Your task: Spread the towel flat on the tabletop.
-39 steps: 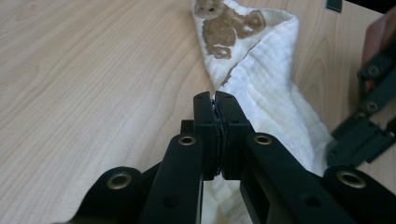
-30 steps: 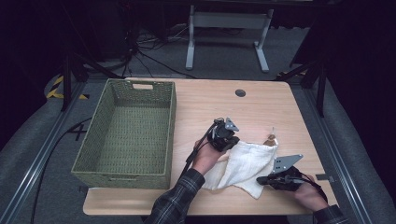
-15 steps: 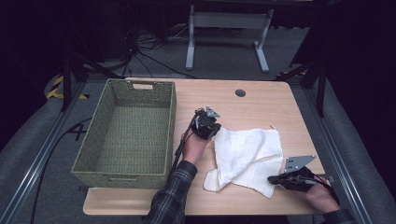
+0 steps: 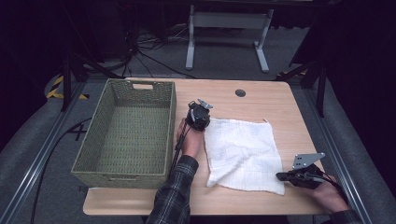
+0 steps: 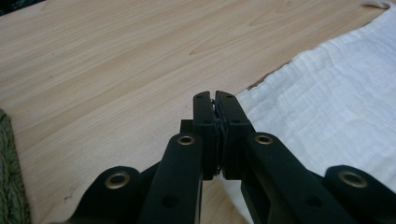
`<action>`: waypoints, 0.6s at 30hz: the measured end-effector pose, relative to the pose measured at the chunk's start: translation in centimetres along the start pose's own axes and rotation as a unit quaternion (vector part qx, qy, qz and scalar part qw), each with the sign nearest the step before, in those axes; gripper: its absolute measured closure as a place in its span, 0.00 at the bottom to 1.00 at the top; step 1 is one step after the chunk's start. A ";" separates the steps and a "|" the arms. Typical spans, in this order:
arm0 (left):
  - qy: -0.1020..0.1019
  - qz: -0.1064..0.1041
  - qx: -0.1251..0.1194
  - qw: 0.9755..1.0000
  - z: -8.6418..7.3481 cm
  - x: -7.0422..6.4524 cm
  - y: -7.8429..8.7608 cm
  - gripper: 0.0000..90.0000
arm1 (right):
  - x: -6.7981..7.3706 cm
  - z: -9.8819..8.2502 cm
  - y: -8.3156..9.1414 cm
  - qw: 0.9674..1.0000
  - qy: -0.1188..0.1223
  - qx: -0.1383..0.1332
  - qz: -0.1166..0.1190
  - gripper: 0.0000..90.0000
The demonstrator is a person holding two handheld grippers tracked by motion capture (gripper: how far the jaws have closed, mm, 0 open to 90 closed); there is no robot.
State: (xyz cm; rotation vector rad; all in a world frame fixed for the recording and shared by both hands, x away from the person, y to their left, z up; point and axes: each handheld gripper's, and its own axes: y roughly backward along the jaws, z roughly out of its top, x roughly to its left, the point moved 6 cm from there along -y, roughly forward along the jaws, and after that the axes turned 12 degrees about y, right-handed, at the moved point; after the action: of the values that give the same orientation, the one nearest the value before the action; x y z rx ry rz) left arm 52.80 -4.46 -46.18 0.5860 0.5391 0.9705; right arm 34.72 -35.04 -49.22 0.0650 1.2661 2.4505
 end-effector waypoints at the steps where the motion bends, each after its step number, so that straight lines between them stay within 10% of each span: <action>1: -0.006 -0.007 0.001 1.000 -0.2 -0.3 0.1 0.91 | 0.1 0.1 0.0 1.000 0.000 -0.004 0.001 0.99; 18: -0.061 -0.072 0.083 0.992 -7.5 -4.4 2.4 0.97 | 0.6 1.6 -1.3 1.000 0.011 -0.010 0.015 0.99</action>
State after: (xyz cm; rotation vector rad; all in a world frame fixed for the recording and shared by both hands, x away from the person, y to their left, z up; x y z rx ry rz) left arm 44.41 -5.65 -49.23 0.7412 0.5480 0.7511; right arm 34.88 -32.90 -49.35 0.0536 1.2586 2.4959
